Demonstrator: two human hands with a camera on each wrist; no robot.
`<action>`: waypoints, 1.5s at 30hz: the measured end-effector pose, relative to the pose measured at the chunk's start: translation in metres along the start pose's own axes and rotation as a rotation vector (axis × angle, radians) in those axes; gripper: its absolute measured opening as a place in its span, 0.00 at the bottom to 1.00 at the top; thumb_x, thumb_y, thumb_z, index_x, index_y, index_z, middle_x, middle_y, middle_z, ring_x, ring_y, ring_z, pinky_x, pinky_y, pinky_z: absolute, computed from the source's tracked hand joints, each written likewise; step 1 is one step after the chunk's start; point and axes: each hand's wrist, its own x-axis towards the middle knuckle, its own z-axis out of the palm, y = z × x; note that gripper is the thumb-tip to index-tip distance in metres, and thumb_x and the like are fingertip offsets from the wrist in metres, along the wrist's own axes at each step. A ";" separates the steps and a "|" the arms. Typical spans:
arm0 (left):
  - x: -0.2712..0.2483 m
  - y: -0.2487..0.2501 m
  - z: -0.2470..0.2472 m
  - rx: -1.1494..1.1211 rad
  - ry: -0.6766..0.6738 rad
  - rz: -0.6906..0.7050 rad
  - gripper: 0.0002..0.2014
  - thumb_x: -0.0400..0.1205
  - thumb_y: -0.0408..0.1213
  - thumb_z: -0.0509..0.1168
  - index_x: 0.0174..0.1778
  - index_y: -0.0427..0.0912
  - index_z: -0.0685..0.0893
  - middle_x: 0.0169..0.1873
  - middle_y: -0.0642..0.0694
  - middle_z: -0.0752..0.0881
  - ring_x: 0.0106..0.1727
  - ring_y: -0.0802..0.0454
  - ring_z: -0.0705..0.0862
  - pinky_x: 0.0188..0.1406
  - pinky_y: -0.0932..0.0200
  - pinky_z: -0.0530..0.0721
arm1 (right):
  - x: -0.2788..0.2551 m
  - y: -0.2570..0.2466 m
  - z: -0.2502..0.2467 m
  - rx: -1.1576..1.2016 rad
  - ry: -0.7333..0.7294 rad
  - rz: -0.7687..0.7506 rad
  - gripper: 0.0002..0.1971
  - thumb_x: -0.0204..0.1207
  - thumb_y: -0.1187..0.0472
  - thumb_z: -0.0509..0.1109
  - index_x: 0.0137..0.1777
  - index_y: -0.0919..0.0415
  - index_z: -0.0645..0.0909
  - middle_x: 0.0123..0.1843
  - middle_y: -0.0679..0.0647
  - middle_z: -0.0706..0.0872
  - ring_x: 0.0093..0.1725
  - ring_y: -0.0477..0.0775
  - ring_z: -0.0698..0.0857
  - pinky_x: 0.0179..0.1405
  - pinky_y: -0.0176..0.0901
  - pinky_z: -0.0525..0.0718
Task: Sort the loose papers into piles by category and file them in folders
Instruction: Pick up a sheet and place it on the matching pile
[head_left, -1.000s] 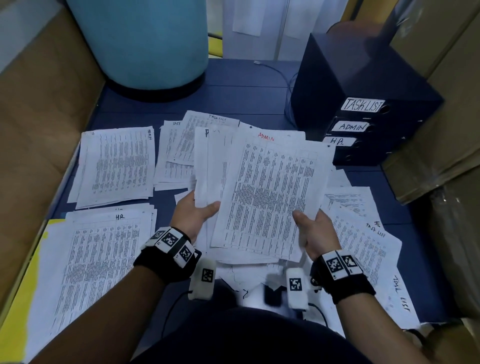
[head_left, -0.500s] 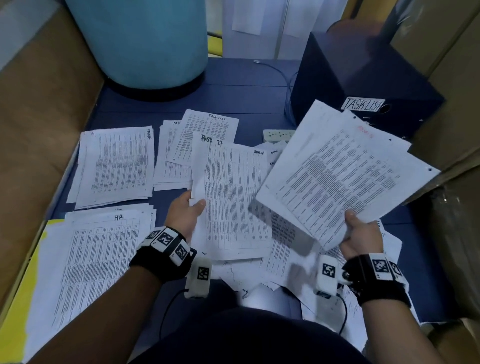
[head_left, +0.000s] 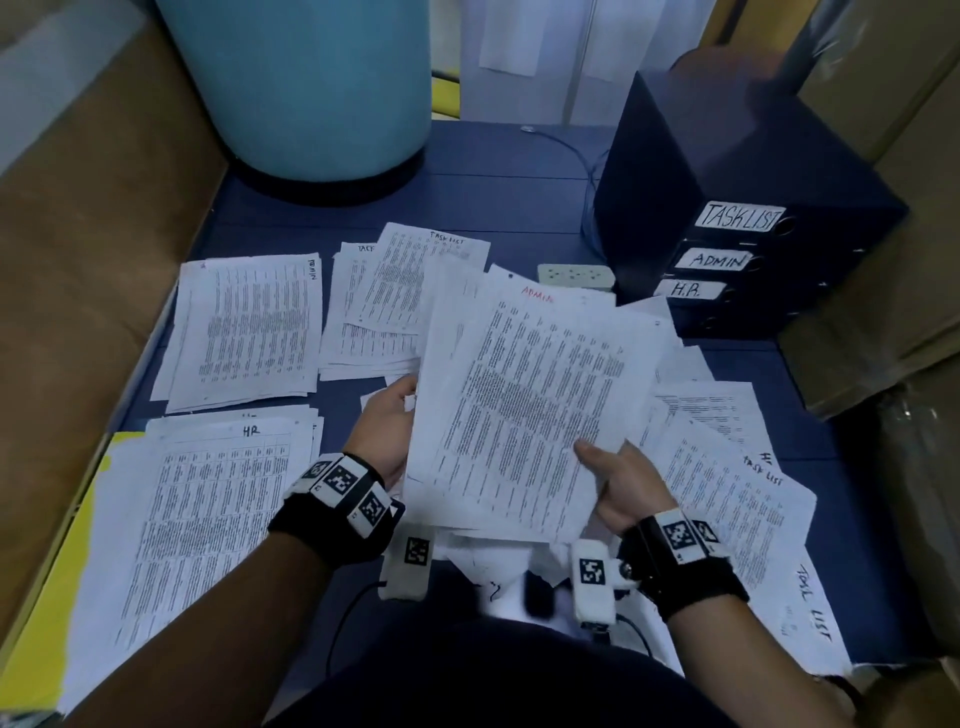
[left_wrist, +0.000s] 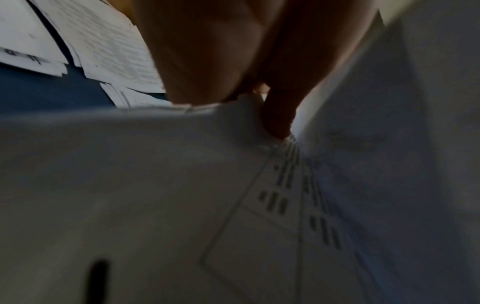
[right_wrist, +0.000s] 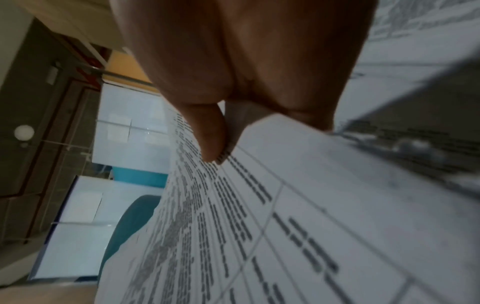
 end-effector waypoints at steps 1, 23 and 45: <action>-0.002 0.001 -0.002 -0.009 0.017 -0.013 0.12 0.79 0.28 0.69 0.56 0.46 0.87 0.48 0.39 0.91 0.51 0.35 0.89 0.53 0.33 0.86 | 0.000 0.002 0.006 -0.014 -0.022 -0.008 0.17 0.82 0.73 0.63 0.70 0.69 0.77 0.61 0.63 0.89 0.60 0.63 0.88 0.57 0.60 0.86; 0.008 -0.021 -0.145 0.181 0.339 0.041 0.26 0.75 0.15 0.62 0.63 0.46 0.73 0.57 0.45 0.85 0.60 0.44 0.84 0.62 0.45 0.82 | 0.031 0.024 0.149 -0.739 -0.366 -0.089 0.14 0.85 0.56 0.65 0.69 0.46 0.73 0.30 0.36 0.78 0.29 0.35 0.75 0.38 0.38 0.75; 0.097 -0.050 -0.252 0.401 0.673 0.107 0.21 0.78 0.23 0.65 0.62 0.50 0.77 0.62 0.50 0.74 0.64 0.54 0.74 0.68 0.43 0.76 | 0.211 0.053 0.380 -1.088 -0.222 -0.117 0.17 0.80 0.44 0.68 0.49 0.59 0.73 0.35 0.49 0.78 0.35 0.50 0.80 0.30 0.38 0.71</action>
